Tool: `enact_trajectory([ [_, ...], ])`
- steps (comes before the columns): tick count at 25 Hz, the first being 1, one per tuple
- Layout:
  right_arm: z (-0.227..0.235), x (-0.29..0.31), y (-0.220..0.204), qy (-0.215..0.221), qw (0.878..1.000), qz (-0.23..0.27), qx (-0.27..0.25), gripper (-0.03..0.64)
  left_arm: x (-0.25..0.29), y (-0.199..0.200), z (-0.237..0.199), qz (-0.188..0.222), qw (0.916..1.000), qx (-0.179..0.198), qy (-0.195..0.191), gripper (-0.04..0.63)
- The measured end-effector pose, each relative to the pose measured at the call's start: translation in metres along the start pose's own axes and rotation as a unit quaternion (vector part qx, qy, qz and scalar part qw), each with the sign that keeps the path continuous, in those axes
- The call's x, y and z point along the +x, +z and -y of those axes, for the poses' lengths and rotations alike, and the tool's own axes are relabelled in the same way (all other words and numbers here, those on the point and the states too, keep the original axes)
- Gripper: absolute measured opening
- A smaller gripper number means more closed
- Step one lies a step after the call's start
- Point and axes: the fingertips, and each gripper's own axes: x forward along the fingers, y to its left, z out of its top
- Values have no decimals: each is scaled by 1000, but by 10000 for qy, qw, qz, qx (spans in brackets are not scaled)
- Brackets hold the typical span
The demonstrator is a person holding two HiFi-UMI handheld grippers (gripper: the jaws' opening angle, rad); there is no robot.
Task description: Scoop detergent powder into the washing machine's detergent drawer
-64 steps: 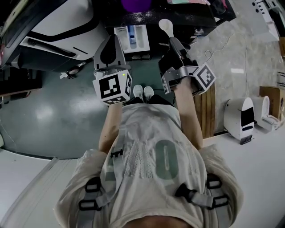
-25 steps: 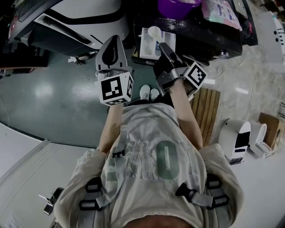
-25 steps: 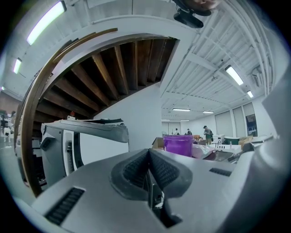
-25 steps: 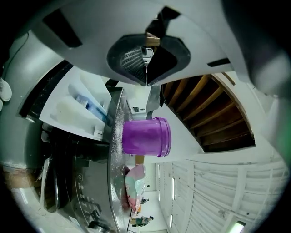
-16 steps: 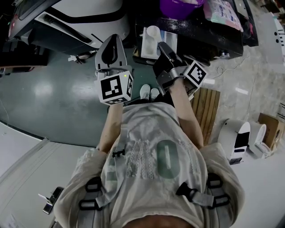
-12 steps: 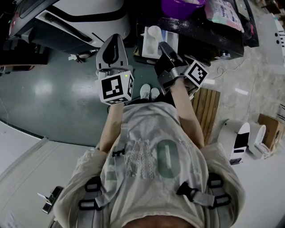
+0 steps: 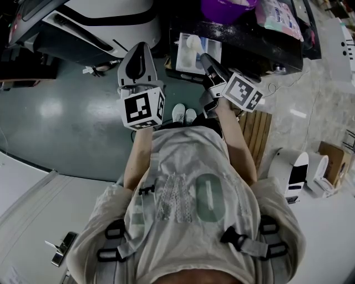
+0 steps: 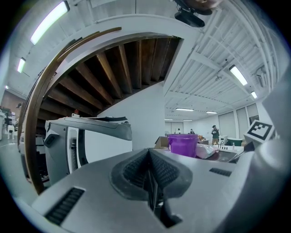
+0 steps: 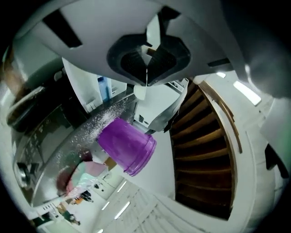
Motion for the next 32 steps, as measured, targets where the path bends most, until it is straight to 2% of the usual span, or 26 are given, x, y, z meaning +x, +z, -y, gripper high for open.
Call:
enact_trajectory([
  [3,1,3,-5,-222,9967,-244,-741,9,1,-1,-3,5,10000,-22,34,20],
  [7,1,8,-10,-436,9859,-471,-1546,9,1,-4,-8,-26,9999,-37,95,20],
  [15,0,14,-21,-714,9590,-785,-2627,9,-1,-11,-17,-74,9998,-6,157,20],
  [18,0,14,-24,-851,9409,-900,-3152,9,-2,-12,-17,-88,9998,-4,151,20],
  [22,-2,16,-27,-942,9227,-977,-3608,9,-2,-12,-18,-86,9999,-27,122,20],
  [24,-3,16,-28,-1012,9099,-1018,-3892,9,-2,-12,-19,-73,9999,-16,120,20],
  [32,0,18,-29,-1339,8366,-1214,-5172,9,0,-19,-17,-145,9999,24,84,20],
])
